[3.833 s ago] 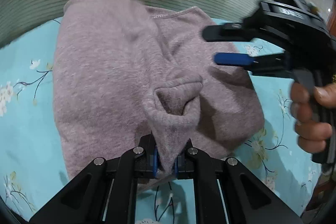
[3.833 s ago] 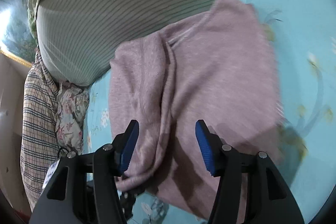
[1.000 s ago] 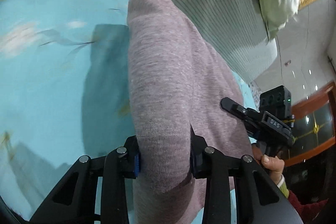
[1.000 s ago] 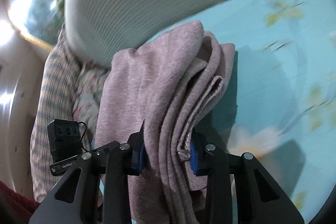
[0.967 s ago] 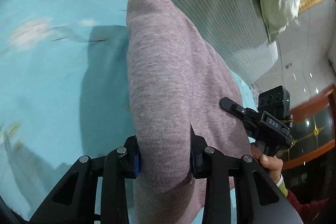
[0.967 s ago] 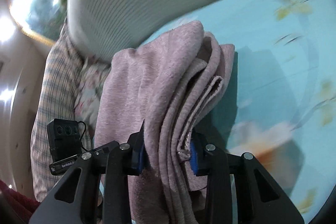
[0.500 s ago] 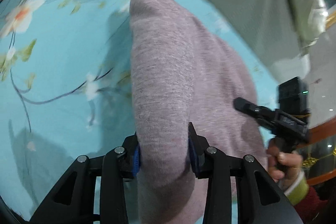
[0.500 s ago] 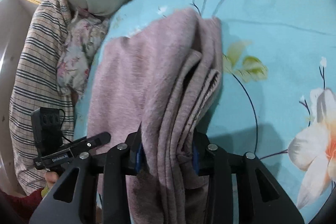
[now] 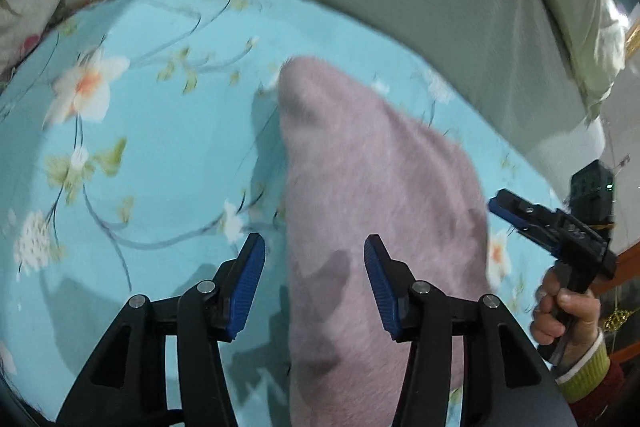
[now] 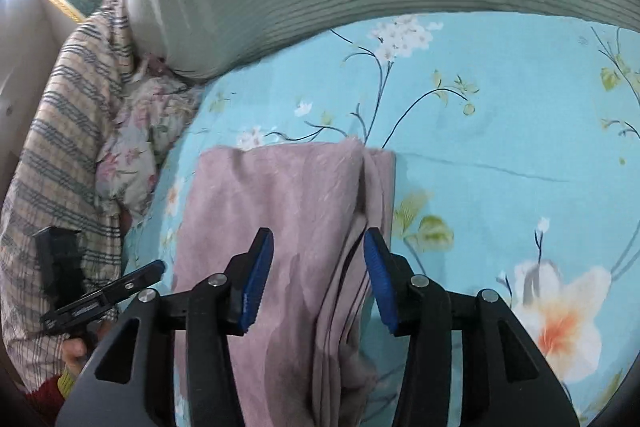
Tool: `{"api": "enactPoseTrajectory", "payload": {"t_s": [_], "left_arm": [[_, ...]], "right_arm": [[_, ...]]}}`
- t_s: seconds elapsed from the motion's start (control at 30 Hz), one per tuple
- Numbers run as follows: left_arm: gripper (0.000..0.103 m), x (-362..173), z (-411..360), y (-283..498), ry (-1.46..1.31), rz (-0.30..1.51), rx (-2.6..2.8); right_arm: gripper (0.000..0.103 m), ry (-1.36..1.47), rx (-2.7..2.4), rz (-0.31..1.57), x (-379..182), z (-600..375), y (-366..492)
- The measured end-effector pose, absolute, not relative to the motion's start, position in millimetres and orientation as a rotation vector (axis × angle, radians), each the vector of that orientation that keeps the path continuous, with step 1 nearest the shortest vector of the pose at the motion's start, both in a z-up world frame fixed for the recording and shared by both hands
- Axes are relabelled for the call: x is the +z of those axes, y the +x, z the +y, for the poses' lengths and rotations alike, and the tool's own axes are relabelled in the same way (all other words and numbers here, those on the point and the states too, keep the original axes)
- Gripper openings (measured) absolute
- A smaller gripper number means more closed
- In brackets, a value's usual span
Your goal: Fold small clothes
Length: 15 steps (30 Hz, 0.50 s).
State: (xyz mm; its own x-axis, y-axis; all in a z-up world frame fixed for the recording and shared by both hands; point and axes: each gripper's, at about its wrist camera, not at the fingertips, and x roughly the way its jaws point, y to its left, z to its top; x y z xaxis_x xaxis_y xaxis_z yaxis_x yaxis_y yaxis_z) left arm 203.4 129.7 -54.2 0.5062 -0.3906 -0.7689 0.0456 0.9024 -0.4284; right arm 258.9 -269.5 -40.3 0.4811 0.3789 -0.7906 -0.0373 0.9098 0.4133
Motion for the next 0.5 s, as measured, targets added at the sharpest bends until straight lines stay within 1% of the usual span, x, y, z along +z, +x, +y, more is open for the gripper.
{"api": "enactPoseTrajectory", "payload": {"t_s": [0.03,0.07,0.1,0.13,0.17,0.33,0.43,0.5], "left_arm": [[0.045,-49.9,126.6,205.7,-0.378,0.999,-0.281],[0.043,-46.8,128.1,206.6,-0.374,0.993,-0.288],[0.041,-44.9,125.1,208.1,-0.367,0.987,-0.301],[0.039,-46.2,111.2,218.9,-0.365,0.986,-0.304],[0.036,-46.5,105.0,222.1,-0.357,0.985,-0.315],[0.033,-48.7,76.4,236.8,-0.313,0.987,-0.358],[0.033,-56.0,67.0,249.6,-0.291,0.996,-0.365],[0.028,-66.1,62.7,259.3,-0.28,1.02,-0.357]], "right_arm": [[0.034,0.371,0.257,1.051,-45.1,-269.3,265.2],[0.023,0.379,0.257,1.057,-48.4,-268.0,270.3],[0.015,0.384,0.26,1.06,-50.1,-266.4,276.0],[0.01,0.379,0.267,1.057,-48.5,-262.4,279.2],[0.008,0.367,0.28,1.051,-44.6,-259.1,282.0],[0.007,0.369,0.315,0.922,-10.6,-266.4,272.4],[0.007,0.376,0.241,0.987,-36.1,-278.6,278.0],[0.007,0.384,0.207,1.041,-59.5,-284.3,282.8]]}}
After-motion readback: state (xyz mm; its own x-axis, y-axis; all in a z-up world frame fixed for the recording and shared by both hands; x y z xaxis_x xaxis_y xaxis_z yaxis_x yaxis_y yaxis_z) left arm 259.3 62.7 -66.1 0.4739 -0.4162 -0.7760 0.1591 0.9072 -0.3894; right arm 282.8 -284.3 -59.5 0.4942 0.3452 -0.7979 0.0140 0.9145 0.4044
